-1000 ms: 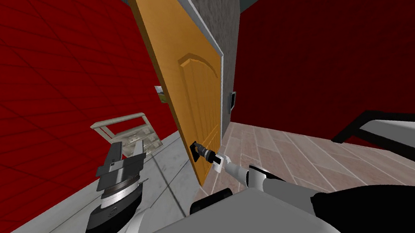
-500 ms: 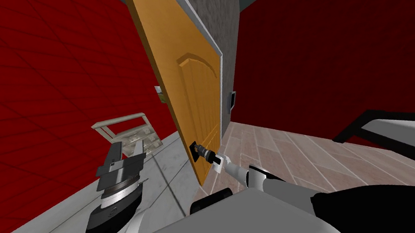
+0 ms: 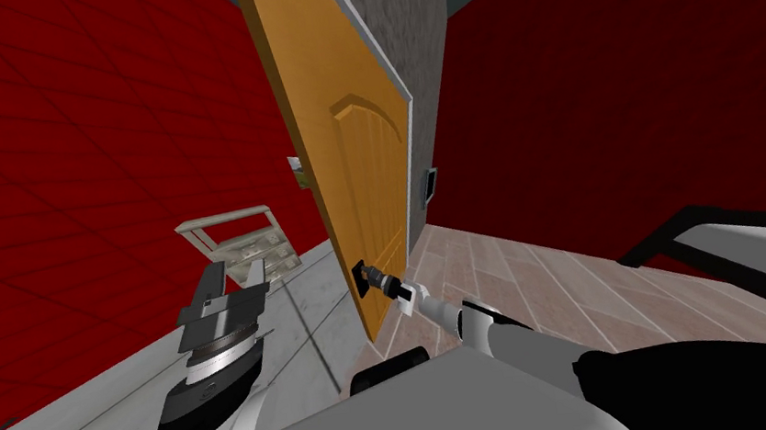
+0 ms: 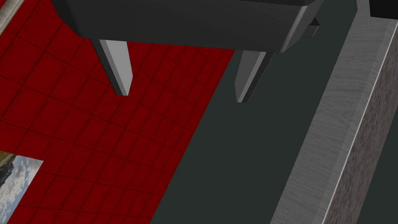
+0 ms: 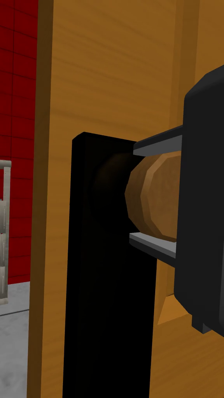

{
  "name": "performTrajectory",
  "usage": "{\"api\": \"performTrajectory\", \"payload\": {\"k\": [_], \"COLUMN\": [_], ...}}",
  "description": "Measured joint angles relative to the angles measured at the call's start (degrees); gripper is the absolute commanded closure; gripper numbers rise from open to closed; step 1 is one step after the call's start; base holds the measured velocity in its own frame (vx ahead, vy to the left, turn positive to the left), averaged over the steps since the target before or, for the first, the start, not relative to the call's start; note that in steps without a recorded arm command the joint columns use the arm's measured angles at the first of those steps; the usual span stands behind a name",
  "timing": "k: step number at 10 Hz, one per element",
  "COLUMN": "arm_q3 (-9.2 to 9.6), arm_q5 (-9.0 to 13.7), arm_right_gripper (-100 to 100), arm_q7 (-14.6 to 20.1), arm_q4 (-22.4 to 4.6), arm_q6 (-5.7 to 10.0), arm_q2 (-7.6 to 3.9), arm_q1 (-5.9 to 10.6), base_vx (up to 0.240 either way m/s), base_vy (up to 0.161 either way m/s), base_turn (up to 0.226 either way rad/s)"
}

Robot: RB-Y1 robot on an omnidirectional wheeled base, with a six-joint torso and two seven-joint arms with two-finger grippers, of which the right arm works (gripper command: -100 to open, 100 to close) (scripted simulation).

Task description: Pull the door open

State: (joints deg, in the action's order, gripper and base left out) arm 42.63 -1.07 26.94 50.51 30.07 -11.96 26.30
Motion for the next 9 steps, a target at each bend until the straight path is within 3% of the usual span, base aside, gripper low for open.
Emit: {"api": "performTrajectory", "payload": {"k": [7, 9], "arm_q3": [5.16, 5.34], "arm_q5": [0.47, 0.51], "arm_right_gripper": [100, 100], "arm_q7": [6.06, 6.35], "arm_q4": [-0.33, -0.77], "arm_q6": [5.66, 6.13], "arm_q2": [-6.47, -6.83], "arm_q1": [1.7, 1.7], "base_vx": [-0.089, -0.072], "base_vy": [-0.165, -0.106], "base_turn": [0.084, -0.048]}}
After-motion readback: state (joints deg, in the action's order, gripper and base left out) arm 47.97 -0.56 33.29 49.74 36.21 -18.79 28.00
